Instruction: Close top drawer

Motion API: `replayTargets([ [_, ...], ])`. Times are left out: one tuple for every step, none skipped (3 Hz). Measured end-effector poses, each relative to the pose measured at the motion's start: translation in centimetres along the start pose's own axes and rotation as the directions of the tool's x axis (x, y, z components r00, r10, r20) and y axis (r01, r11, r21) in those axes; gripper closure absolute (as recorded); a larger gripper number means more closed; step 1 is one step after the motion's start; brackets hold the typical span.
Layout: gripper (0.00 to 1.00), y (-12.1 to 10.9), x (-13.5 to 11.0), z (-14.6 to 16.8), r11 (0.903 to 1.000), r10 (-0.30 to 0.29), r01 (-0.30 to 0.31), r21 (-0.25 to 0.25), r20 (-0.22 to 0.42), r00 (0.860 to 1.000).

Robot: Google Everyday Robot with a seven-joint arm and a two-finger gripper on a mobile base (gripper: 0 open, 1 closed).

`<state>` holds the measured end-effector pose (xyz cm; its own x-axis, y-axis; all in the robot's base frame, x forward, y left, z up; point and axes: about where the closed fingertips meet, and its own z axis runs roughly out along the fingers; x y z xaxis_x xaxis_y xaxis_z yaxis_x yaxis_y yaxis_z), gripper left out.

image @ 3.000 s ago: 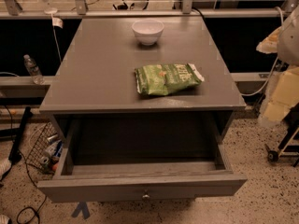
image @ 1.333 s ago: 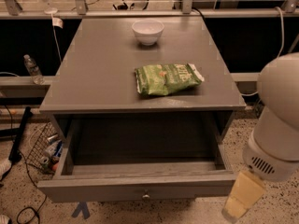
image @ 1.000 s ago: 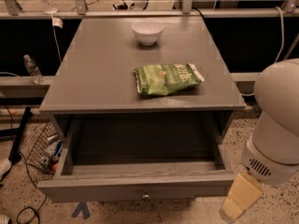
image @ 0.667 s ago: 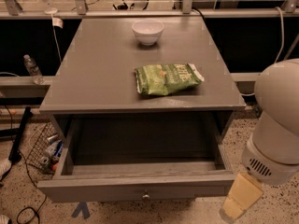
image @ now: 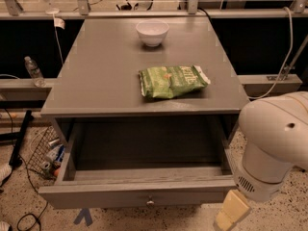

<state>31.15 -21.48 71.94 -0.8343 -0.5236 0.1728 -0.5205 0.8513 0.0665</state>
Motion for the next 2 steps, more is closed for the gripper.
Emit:
replayTargets([
  [0.00,0.5,-1.0,3.1,0.9959,0.077,-0.079,-0.044,-0.029,0.997],
  [0.00,0.9,-1.6,4.4,0.9906,0.112,-0.115,-0.075,-0.038,0.993],
])
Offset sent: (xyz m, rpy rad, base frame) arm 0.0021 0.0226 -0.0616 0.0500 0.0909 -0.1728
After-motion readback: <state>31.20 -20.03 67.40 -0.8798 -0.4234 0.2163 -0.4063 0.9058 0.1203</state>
